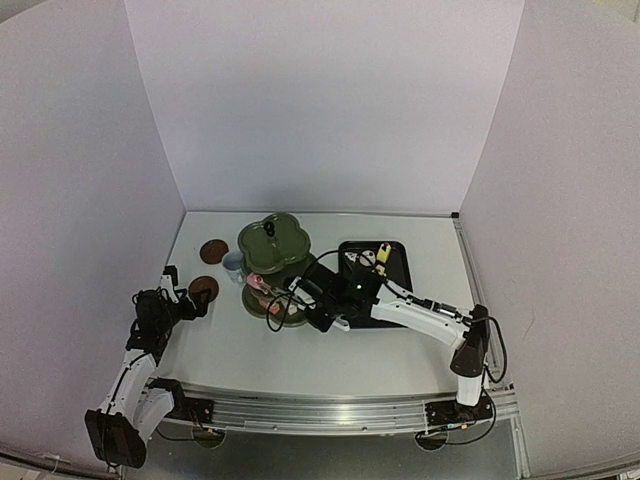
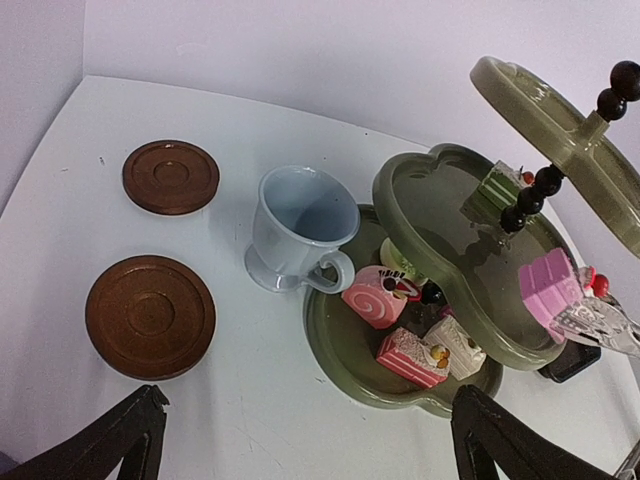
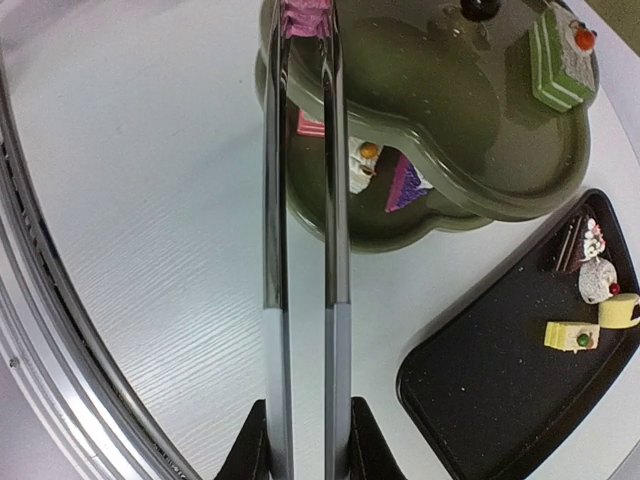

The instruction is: Serve the afternoon tea

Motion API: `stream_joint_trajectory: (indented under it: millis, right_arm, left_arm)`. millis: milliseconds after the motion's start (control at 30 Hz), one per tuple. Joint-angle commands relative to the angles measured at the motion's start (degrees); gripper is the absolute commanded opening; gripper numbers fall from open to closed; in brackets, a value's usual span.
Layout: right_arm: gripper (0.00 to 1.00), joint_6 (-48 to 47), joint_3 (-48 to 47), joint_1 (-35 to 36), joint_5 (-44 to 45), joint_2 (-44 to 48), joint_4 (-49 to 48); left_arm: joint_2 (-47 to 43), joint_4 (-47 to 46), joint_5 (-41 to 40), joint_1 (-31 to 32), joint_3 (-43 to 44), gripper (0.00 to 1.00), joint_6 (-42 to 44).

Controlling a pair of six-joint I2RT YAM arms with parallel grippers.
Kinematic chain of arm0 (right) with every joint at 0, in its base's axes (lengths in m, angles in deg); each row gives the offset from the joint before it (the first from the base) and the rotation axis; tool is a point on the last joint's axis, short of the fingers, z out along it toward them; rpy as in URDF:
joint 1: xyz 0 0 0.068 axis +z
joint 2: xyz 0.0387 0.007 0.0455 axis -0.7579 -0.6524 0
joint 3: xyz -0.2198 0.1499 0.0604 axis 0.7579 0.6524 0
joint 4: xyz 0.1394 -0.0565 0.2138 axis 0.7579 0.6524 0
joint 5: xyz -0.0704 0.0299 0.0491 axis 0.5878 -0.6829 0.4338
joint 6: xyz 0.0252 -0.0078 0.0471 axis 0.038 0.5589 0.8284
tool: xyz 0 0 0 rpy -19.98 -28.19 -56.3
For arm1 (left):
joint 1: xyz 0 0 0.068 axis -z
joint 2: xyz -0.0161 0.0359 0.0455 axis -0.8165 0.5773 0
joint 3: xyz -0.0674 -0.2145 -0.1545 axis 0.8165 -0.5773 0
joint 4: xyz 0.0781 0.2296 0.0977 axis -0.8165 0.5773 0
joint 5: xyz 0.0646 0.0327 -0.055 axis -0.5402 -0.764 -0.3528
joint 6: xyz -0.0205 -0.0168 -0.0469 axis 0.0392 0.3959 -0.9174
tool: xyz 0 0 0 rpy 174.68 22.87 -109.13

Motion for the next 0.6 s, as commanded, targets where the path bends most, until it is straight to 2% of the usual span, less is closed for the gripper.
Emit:
stream_joint_trajectory:
  millis: [0, 300, 467, 567]
  right_arm:
    - [0.0, 3.3, -3.7, -1.2, 3.2, -1.9, 0.9]
    - [0.02, 4.2, -9.3, -2.3, 5.6, -6.8, 2.7]
    - [0.22, 4.5, -10.1, -2.5, 5.3, -7.3, 3.7]
    - [0.29, 4.7, -10.4, -2.5, 5.4, -7.3, 4.0]
  left_arm:
    - [-0.2, -1.1, -0.1, -0.1, -0.3, 1.0, 0.7]
    - [-0.4, -1.1, -0.1, -0.2, -0.3, 1.0, 0.9]
    - [-0.2, -1.5, -0.1, -0.2, -0.3, 1.0, 0.8]
    - [-0.2, -1.4, -0.1, -0.2, -0.3, 1.0, 0.8]
